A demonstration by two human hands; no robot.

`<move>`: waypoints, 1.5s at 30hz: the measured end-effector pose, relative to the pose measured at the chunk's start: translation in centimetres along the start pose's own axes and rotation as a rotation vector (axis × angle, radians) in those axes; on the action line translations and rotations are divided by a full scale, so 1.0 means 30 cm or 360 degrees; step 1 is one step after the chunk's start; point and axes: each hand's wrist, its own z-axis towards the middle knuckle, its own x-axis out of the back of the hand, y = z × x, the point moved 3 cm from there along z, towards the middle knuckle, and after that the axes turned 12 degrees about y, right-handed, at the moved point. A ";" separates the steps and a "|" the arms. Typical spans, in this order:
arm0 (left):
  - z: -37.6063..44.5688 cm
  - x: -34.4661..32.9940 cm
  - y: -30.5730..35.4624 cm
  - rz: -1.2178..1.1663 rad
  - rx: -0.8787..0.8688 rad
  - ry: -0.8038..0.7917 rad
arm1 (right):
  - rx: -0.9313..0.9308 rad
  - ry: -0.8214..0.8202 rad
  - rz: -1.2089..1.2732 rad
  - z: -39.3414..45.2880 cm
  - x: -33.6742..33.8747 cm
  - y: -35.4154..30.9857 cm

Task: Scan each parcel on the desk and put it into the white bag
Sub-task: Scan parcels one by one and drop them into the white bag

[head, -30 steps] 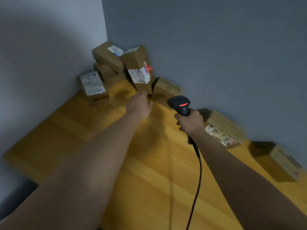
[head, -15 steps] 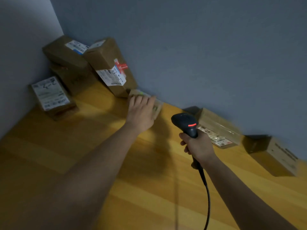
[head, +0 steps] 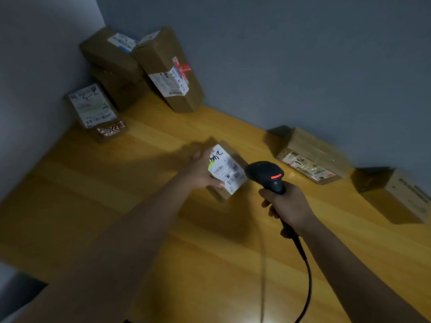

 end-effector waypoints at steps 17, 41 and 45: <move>-0.489 -0.090 -0.105 -0.0055 0.0060 0.0182 | 0.0048 -0.0551 -0.0693 -0.356 0.089 0.131; -0.389 -0.150 0.100 0.1572 -0.0829 -0.0382 | 0.0034 -0.0199 -0.0541 -0.364 0.136 0.214; -0.419 -0.150 0.126 0.1780 -0.0758 -0.0328 | 0.0034 -0.0187 -0.0449 -0.371 0.121 0.244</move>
